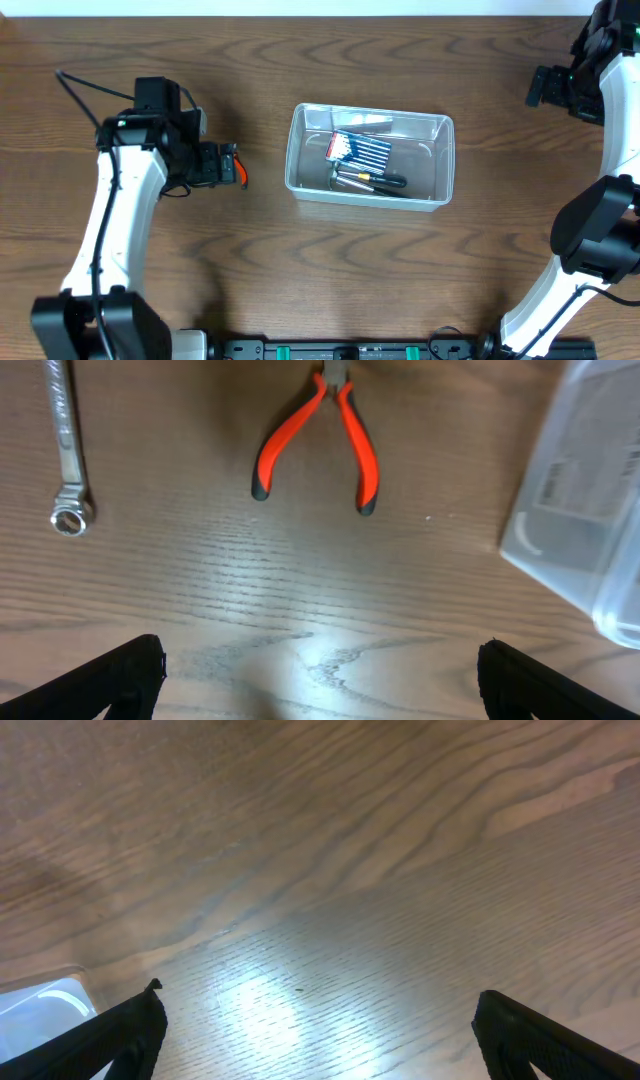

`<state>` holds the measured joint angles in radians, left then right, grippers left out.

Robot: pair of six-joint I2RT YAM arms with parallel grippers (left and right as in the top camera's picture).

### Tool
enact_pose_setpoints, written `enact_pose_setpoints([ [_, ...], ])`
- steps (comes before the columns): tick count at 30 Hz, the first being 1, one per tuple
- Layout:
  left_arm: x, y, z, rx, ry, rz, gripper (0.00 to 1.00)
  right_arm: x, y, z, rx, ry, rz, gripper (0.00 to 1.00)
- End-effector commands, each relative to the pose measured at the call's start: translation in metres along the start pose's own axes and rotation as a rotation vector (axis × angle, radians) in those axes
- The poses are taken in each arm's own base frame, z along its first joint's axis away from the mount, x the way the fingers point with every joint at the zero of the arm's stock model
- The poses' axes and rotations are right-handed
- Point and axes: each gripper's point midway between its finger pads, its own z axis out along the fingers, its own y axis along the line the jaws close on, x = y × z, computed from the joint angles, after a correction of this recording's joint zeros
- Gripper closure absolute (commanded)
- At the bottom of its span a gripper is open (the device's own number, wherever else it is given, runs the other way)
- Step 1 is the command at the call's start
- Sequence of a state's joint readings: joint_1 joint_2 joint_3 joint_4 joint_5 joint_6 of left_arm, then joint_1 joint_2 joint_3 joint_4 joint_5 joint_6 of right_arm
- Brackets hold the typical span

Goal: Pack container
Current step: 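Move the left gripper over the red-handled pliers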

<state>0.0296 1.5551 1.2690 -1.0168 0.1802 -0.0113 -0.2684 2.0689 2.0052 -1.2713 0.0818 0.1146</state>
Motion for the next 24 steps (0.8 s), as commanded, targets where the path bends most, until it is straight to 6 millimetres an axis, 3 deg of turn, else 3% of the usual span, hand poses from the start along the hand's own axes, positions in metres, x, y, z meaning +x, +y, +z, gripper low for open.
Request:
enact_pose_setpoints([
  [1,-0.001,-0.009,0.008,-0.012,0.029,0.047,0.02,0.000,-0.003,0.000,0.005,0.001,0.018,0.01],
  [4,0.003,-0.015,0.019,-0.055,0.067,0.092,0.02,0.000,-0.003,0.000,0.005,0.001,0.018,0.01],
  [10,0.002,-0.008,0.036,-0.133,0.100,0.083,0.02,0.000,-0.003,0.000,0.005,0.001,0.018,0.01],
  [19,-0.037,-0.014,0.040,-0.107,-0.058,0.055,0.02,0.000,-0.003,0.000,0.005,0.001,0.018,0.01],
  [24,-0.051,-0.028,0.040,-0.023,-0.114,-0.052,0.02,0.000,-0.003,0.000,0.005,0.001,0.018,0.01],
])
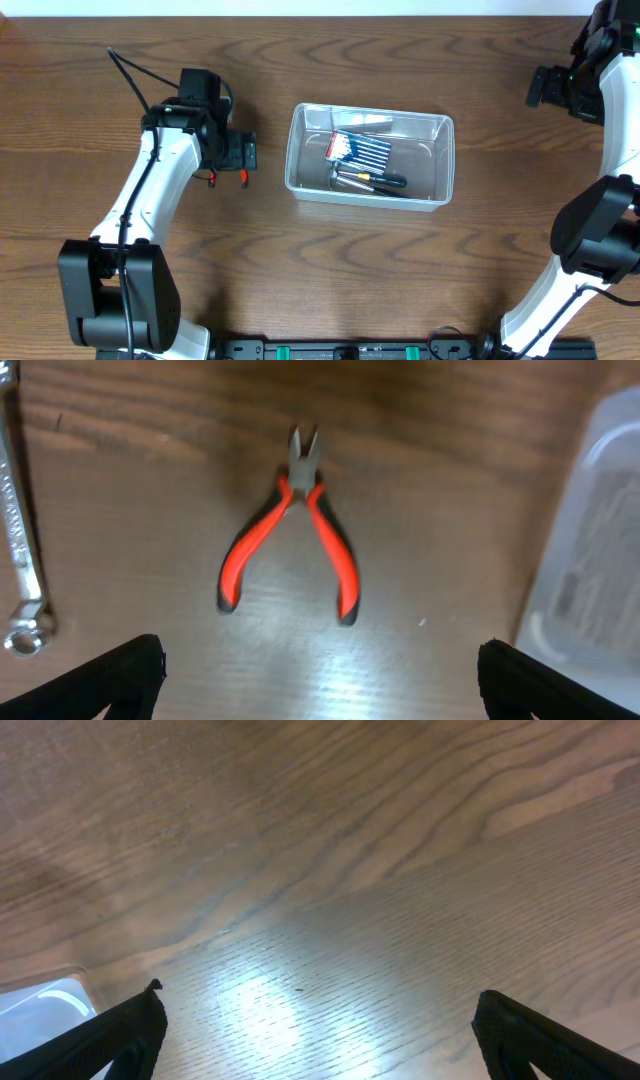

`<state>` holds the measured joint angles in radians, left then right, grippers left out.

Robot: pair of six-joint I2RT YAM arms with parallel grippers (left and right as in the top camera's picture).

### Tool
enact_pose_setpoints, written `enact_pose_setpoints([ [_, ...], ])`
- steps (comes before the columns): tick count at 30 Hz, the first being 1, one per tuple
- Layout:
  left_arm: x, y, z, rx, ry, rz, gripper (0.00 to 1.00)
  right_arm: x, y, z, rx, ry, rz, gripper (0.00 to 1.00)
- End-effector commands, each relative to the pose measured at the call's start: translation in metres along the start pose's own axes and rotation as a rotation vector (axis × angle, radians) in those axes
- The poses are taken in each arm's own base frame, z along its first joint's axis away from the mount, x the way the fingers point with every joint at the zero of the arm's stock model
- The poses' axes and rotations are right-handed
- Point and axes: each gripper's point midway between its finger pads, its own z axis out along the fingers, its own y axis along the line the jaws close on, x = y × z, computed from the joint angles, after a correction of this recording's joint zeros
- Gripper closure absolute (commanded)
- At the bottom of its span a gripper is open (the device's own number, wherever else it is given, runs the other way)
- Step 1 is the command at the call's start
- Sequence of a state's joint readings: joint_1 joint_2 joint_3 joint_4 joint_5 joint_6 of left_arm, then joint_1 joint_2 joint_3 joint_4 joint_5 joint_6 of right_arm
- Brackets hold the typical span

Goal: Pack container
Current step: 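Move the left gripper over the red-handled pliers, then lower the left gripper and close it on the pliers' joint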

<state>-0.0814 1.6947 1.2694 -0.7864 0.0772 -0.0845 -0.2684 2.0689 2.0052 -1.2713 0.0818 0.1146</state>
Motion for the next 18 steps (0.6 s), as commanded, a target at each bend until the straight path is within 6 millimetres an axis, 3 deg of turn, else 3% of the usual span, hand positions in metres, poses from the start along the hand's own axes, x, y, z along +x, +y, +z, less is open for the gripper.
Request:
enact_pose_setpoints([
  [1,-0.008,-0.006,-0.004,0.039,-0.019,-0.123,0.02,0.000,-0.003,0.000,0.005,0.001,0.018,0.01],
  [8,-0.003,-0.007,0.008,0.031,0.021,-0.285,0.02,0.000,-0.003,0.000,0.005,0.001,0.018,0.01],
  [18,0.005,-0.011,0.038,0.009,0.085,-0.276,0.02,0.000,-0.003,0.000,0.005,0.001,0.018,0.01],
])
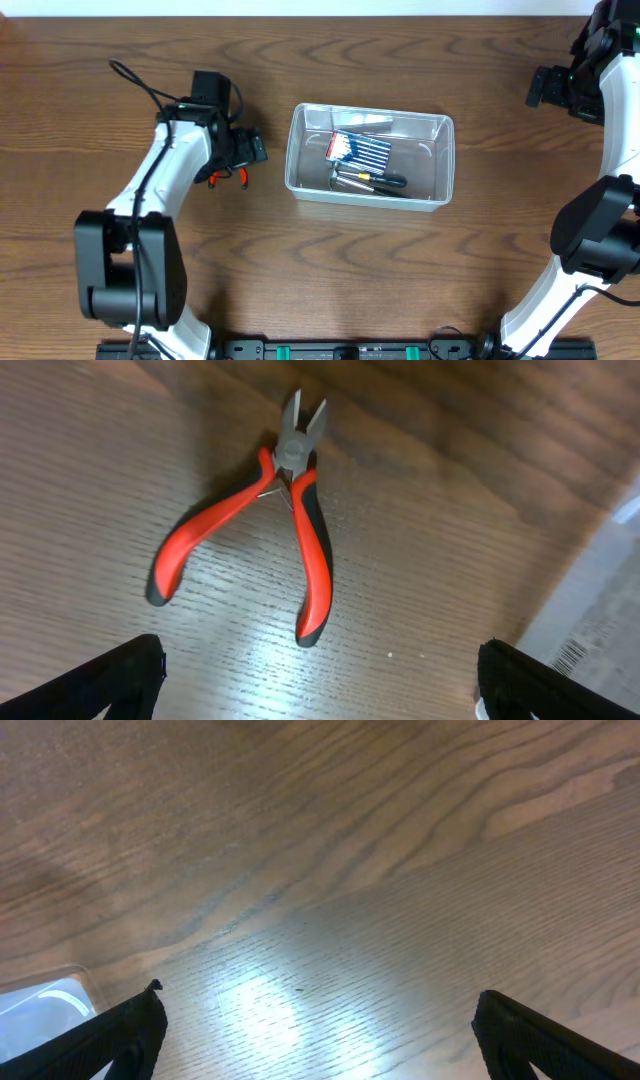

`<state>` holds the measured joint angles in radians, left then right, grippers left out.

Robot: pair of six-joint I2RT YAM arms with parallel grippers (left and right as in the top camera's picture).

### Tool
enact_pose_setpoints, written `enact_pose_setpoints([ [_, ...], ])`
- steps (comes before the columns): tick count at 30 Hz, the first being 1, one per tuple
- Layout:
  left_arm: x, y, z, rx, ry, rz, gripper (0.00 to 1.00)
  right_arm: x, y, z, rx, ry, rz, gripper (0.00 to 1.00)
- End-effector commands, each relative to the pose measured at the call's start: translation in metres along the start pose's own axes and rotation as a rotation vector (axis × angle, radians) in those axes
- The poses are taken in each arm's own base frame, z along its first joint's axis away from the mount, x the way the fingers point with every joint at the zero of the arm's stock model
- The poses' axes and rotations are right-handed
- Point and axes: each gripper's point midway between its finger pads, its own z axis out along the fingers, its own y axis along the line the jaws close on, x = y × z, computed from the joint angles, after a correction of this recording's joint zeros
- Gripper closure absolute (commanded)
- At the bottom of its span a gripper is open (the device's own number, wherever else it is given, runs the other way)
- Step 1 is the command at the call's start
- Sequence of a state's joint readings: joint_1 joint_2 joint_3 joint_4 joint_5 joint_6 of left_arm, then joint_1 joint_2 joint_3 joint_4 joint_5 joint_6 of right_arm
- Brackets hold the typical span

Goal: Pack container
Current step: 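Lower the left gripper and close it on the pliers' joint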

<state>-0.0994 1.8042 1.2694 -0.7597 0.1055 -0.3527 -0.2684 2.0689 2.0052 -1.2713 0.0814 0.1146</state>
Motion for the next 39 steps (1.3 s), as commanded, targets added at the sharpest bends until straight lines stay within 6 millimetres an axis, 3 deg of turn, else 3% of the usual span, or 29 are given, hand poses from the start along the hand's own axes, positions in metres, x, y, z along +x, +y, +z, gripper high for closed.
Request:
enact_pose_setpoints([
  [1,-0.005,-0.002,0.004,-0.003,-0.004,-0.026,0.02,0.000,-0.004,0.000,0.006,0.001,0.018,0.01],
  [13,-0.011,-0.003,0.016,-0.007,-0.015,-0.121,0.02,0.000,-0.004,0.000,0.006,0.001,0.018,0.01],
  [30,-0.025,-0.004,0.019,-0.017,-0.067,0.051,0.02,0.000,-0.004,0.000,0.006,0.001,0.018,0.01],
  [39,-0.032,-0.007,0.021,-0.013,-0.078,0.052,0.02,0.000,-0.004,0.000,0.006,0.001,0.018,0.01],
])
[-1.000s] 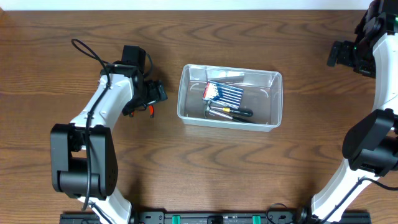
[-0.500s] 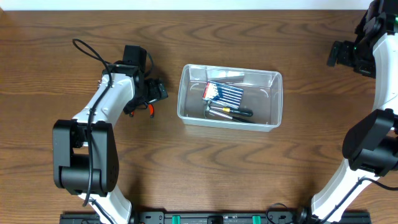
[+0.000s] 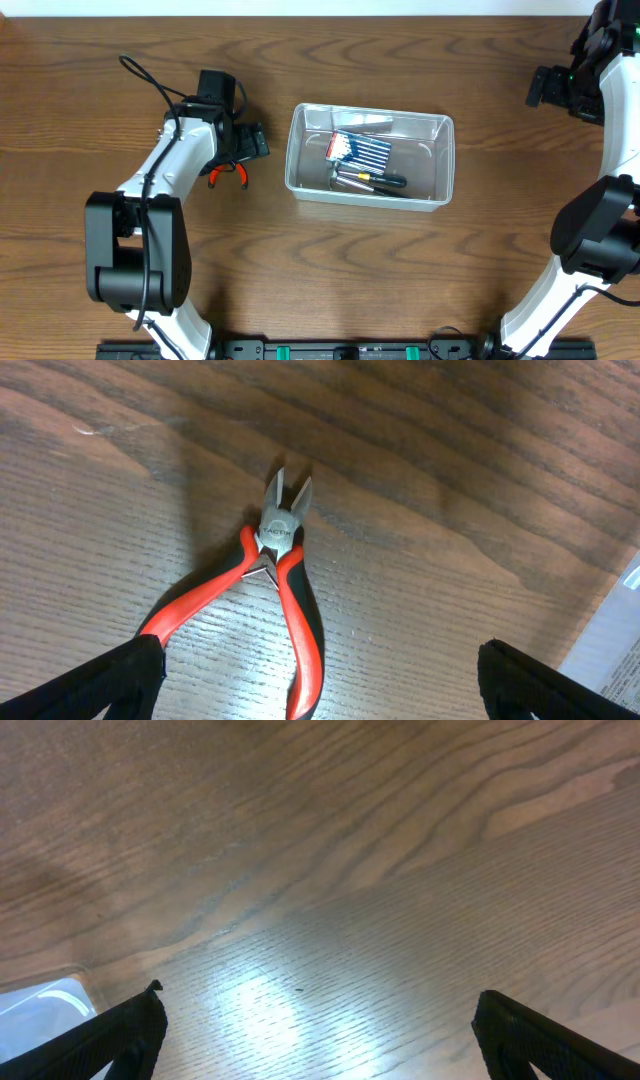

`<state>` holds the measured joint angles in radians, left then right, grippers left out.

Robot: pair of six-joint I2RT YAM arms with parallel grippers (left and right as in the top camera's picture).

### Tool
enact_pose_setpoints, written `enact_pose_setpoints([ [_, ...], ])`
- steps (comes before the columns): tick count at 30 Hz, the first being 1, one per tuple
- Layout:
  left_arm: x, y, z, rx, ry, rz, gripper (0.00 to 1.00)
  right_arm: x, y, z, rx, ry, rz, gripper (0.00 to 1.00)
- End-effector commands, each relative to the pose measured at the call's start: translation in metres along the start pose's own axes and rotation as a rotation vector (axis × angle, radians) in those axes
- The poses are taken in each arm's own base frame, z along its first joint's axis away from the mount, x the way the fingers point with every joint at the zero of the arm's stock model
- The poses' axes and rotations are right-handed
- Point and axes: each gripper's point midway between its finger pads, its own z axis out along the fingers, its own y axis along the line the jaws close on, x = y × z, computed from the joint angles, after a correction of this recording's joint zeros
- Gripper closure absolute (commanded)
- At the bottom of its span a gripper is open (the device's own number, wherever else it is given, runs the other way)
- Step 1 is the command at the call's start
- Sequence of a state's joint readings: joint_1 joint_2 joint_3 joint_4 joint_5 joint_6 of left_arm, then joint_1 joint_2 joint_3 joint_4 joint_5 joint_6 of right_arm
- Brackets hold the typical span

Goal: Pack container
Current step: 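Lower the left gripper and close it on the pliers' joint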

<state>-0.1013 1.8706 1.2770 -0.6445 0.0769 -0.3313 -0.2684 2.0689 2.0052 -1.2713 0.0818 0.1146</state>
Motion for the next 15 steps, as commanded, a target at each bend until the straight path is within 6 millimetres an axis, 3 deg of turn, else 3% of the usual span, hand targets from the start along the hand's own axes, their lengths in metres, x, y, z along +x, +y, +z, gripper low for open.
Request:
enact_pose_setpoints([
  [1,-0.011,-0.003,0.001,-0.009,-0.014,0.027,0.02,0.000,-0.003,0.000,0.005,0.001,0.018,0.01],
  [8,-0.018,-0.012,-0.002,-0.056,-0.020,0.056,0.02,0.000,-0.003,0.000,0.005,0.001,0.018,0.01],
  [15,-0.004,0.000,0.009,-0.121,0.053,0.015,0.02,0.000,-0.003,0.000,0.005,0.001,0.018,0.01],
])
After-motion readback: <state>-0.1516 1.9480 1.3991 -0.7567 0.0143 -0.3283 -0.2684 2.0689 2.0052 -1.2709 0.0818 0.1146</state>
